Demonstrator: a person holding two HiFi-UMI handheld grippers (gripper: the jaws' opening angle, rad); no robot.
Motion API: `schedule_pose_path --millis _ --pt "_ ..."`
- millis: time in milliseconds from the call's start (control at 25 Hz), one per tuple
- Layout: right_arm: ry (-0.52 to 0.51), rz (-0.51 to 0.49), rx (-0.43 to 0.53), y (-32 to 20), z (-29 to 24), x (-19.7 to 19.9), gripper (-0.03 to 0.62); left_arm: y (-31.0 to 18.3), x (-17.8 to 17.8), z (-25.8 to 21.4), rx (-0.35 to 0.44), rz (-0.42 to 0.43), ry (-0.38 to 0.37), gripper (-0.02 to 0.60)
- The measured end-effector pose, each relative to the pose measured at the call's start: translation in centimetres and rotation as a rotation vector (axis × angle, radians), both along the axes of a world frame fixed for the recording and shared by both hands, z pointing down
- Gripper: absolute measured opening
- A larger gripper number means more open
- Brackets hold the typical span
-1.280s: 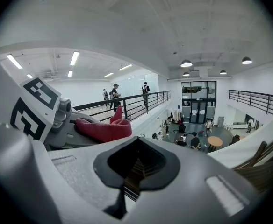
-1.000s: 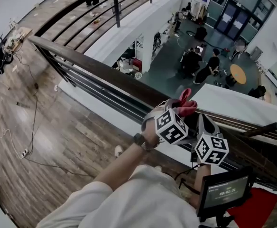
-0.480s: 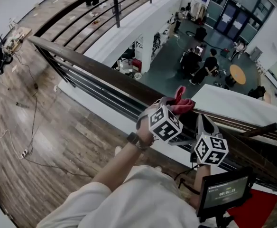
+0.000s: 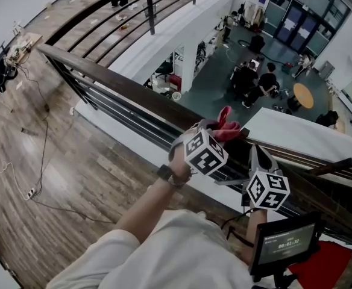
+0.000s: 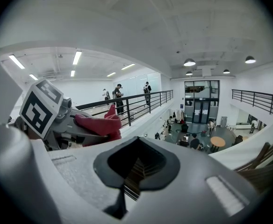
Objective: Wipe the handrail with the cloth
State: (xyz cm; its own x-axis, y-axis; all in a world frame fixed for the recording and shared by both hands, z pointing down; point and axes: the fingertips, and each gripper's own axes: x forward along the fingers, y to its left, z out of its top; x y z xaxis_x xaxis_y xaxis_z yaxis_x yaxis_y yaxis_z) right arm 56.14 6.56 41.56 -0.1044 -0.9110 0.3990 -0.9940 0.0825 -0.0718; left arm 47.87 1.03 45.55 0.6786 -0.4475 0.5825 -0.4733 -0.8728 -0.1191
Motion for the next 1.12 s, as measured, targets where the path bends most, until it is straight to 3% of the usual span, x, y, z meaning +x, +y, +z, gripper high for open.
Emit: schedule_pose_path --millis 400,1120 --pt "-0.003 -0.011 -0.007 -0.7 0.2 -1.1 0.003 -1.1 -2.2 -0.1 0.027 -0.014 0.019 0.14" --pt "0.0 -0.008 -0.007 -1.4 0.4 -1.7 0.003 -2.2 -4.7 0.1 -0.02 -0.025 0.029 0.144"
